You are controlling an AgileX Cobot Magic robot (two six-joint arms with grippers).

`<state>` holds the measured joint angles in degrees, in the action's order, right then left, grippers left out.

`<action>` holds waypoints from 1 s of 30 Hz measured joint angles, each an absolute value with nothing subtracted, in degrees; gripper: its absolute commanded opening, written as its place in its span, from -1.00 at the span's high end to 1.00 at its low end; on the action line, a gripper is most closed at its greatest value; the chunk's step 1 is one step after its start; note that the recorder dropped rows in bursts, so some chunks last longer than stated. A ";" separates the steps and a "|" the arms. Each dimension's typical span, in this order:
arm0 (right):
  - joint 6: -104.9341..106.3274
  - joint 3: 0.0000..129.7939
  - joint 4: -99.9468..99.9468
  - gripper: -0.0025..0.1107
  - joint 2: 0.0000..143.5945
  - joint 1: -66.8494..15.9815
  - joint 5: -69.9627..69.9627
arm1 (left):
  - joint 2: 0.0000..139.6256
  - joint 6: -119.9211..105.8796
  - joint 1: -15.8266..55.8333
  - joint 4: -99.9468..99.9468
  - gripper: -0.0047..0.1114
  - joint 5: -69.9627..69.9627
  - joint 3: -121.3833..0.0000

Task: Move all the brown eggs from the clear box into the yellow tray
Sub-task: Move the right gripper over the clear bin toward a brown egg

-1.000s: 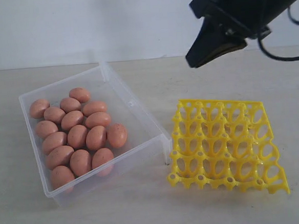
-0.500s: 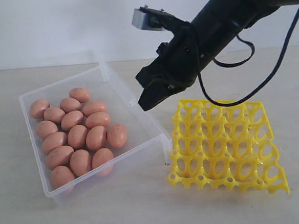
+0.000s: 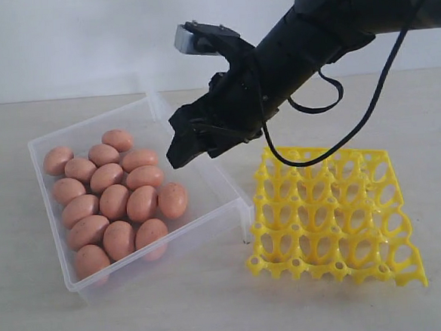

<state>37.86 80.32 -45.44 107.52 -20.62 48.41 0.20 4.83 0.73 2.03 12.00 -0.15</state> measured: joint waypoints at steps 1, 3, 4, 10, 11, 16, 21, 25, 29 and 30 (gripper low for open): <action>36.62 80.32 -45.69 -0.11 107.52 -20.62 49.17 | 0.20 4.83 0.73 2.03 0.85 12.00 -0.15; 34.70 80.32 -45.84 -0.11 107.52 -20.62 50.57 | 0.20 4.83 0.73 2.03 0.85 12.00 -0.15; 33.50 80.32 -45.84 -0.11 107.52 -20.62 51.27 | 0.20 4.83 0.73 2.03 0.85 12.00 -0.15; 25.30 80.32 -46.20 -0.11 107.82 -20.62 48.64 | 0.20 4.83 0.73 2.03 0.85 12.00 -0.15; 24.13 80.32 -46.92 -0.11 108.16 -20.75 47.08 | 0.20 4.83 0.73 2.03 0.85 12.00 -0.15; 21.98 80.42 -53.93 -0.11 112.02 -23.19 41.14 | 0.20 4.83 0.73 2.03 0.85 12.00 -0.15; 21.98 80.42 -55.91 -0.11 116.80 -26.15 35.27 | 0.20 4.83 0.73 2.03 0.85 12.00 -0.15; 21.98 80.42 -56.04 -0.11 118.81 -26.25 31.21 | 0.20 4.83 0.73 2.03 0.85 12.00 -0.15; 22.29 80.42 -55.93 -0.11 119.62 -26.25 27.35 | 0.20 4.83 0.73 2.03 0.85 12.00 -0.15; 22.32 80.42 -55.82 -0.11 119.88 -26.25 26.81 | 0.20 4.83 0.73 2.03 0.85 12.00 -0.15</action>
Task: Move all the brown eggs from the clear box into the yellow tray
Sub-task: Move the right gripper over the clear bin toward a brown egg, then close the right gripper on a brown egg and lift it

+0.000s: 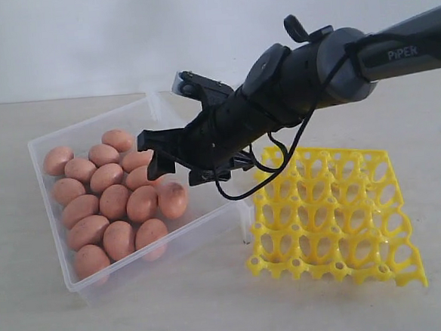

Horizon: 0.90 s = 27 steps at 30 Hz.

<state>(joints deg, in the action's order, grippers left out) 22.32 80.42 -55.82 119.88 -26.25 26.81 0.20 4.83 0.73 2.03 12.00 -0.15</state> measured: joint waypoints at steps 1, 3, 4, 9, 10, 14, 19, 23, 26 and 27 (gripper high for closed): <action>22.32 80.42 -55.70 -0.11 120.18 -26.25 26.51 | 0.20 4.83 0.73 2.03 0.85 12.00 -0.15; 22.32 80.42 -55.29 -0.11 120.92 -26.25 26.40 | 0.20 4.83 0.73 2.03 0.85 12.00 -0.15; 22.32 80.42 -55.09 -0.11 121.21 -26.25 26.79 | 0.20 4.83 0.73 2.03 0.85 12.00 -0.15; 22.49 80.75 -53.57 -0.11 122.30 -26.49 27.71 | 0.20 4.83 0.73 2.03 0.85 12.00 -0.15; 22.49 80.91 -53.19 -0.08 122.45 -26.49 27.60 | 0.20 4.83 0.73 2.03 0.85 12.00 -0.15; 22.90 81.00 -52.19 0.42 123.08 -26.49 26.52 | 0.20 4.83 0.73 2.03 0.85 12.00 -0.15; 25.59 81.46 -52.44 0.48 123.96 -26.29 26.95 | 0.20 4.83 0.73 2.03 0.85 12.00 -0.15; 25.86 82.61 -52.44 0.48 124.29 -26.29 28.83 | 0.20 4.83 0.73 2.03 0.85 12.00 -0.15; 27.39 85.35 -52.20 0.43 125.05 -26.29 33.06 | 0.20 4.83 0.73 2.03 0.85 12.00 -0.15; 28.06 86.14 -51.97 0.35 125.28 -26.29 34.10 | 0.20 4.83 0.73 2.03 0.85 12.00 -0.15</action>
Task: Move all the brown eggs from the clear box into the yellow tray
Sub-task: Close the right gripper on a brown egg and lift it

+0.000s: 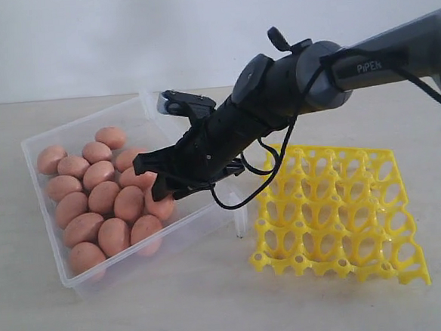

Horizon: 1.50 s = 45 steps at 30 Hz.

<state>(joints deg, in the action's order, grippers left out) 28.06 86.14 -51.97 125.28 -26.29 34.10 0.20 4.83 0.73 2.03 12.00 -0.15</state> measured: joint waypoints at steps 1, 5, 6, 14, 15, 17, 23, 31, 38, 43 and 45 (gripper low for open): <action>28.20 86.38 -51.84 0.16 125.53 -26.29 34.40 | 0.20 4.83 0.73 2.03 0.85 12.00 -0.15; 27.98 86.77 -51.36 -0.02 125.64 -26.29 35.41 | 0.20 4.83 0.73 2.03 0.85 12.00 -0.15; 27.75 86.77 -51.36 -0.02 125.64 -26.29 35.05 | 0.20 4.83 0.73 2.03 0.85 12.00 -0.15; 27.38 86.77 -51.36 -0.02 125.64 -26.29 31.45 | 0.20 4.83 0.73 2.03 0.85 12.00 -0.15; 27.38 86.77 -51.36 -0.02 125.76 -26.29 30.71 | 0.20 4.83 0.73 2.03 0.85 12.00 -0.15; 27.38 86.77 -51.36 -0.02 125.87 -26.29 30.12 | 0.20 4.83 0.73 2.03 0.85 12.00 -0.15; 27.93 89.81 -48.37 -0.02 127.44 -26.54 32.11 | 0.20 4.83 0.73 2.03 0.85 12.00 -0.15; 22.12 91.97 -39.29 -0.01 128.38 -29.02 30.13 | 0.20 4.83 0.73 2.03 0.85 12.00 -0.15; 20.75 92.68 -36.35 0.63 129.13 -29.02 30.94 | 0.20 4.83 0.73 2.03 0.85 12.00 -0.15; 20.75 92.81 -36.35 0.96 129.22 -29.02 31.53 | 0.20 4.83 0.73 2.03 0.85 12.00 -0.15; 21.38 92.81 -36.35 0.96 129.22 -29.02 31.65 | 0.20 4.83 0.73 2.03 0.85 12.00 -0.15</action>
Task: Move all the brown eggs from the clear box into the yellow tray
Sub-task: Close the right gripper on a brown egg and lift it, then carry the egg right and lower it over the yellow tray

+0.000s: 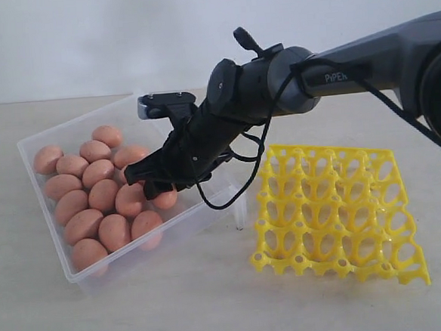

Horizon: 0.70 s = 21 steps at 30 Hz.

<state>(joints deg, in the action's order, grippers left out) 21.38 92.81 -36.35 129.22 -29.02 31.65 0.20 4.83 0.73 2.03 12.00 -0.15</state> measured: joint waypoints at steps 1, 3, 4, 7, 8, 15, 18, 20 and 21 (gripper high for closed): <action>21.82 92.81 -36.46 0.96 129.22 -29.02 31.88 | 0.20 4.83 0.73 2.03 0.85 12.00 -0.15; 22.41 92.81 -36.46 0.96 129.10 -29.02 32.49 | 0.20 4.83 0.73 2.03 0.85 12.00 -0.15; 22.77 92.81 -36.46 0.96 128.87 -29.02 32.90 | 0.20 4.83 0.73 2.03 0.85 12.00 -0.15; 23.27 92.44 -36.33 0.96 127.86 -29.07 34.78 | 0.20 4.83 0.73 2.03 0.85 12.00 -0.15; 23.27 92.29 -36.32 0.96 127.33 -29.07 35.32 | 0.20 4.83 0.73 2.03 0.85 12.00 -0.15; 23.35 92.00 -34.45 0.96 122.38 -29.07 35.83 | 0.20 4.83 0.73 2.03 0.85 12.00 -0.15; 22.23 91.88 -32.04 0.96 121.30 -29.07 35.83 | 0.20 4.83 0.73 2.03 0.85 12.00 -0.15; 20.68 90.93 -30.27 0.96 120.10 -29.07 35.35 | 0.20 4.83 0.73 2.03 0.85 12.00 -0.15; 20.28 90.01 -29.48 0.96 119.28 -29.07 34.73 | 0.20 4.83 0.73 2.03 0.85 12.00 -0.15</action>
<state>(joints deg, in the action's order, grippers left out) 20.28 90.01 -29.48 119.28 -29.07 34.73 0.20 4.83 0.73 2.03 12.00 -0.15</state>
